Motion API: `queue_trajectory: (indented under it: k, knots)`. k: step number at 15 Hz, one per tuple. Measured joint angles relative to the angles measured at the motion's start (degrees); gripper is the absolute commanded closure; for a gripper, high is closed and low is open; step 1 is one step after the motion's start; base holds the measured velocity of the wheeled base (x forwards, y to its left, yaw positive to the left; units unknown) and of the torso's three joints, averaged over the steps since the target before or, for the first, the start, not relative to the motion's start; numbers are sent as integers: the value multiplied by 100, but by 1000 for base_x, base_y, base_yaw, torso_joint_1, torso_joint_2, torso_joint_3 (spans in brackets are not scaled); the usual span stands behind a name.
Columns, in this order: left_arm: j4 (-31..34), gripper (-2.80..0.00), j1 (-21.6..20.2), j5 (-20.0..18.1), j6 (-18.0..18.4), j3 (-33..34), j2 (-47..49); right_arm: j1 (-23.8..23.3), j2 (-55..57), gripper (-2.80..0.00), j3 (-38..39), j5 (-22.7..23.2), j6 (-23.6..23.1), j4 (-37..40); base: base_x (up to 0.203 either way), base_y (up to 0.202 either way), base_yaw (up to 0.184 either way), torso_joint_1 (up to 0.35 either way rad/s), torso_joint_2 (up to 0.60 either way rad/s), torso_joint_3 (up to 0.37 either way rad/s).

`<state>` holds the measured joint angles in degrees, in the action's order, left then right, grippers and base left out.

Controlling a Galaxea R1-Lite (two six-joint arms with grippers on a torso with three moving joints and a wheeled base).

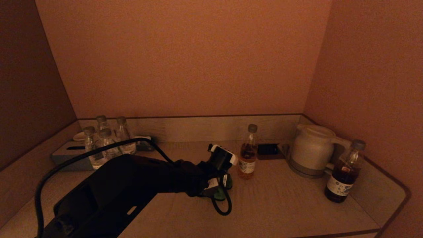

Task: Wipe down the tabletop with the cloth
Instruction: Sweep the stains on the table

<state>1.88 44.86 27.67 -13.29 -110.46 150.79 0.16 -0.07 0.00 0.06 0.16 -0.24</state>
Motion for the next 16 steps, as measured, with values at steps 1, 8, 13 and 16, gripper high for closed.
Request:
queue_trajectory:
  k: [1,8,13,16]
  knots:
    - [-6,0,-60,0,1,-71,121,0,0,0,0,1,0,-2,0,0,0,0,0,0]
    - [13,0,-872,209,-196,413,162,0,0,0,0,1,2,6,0,0,0,0,0,0]
    - [-307,0,-1201,325,-313,2300,-790,5,0,0,0,2,0,3,0,0,0,0,0,0]
    - [-718,0,-1217,496,-342,3828,-1543,0,0,0,0,1,2,3,0,0,0,0,0,0]
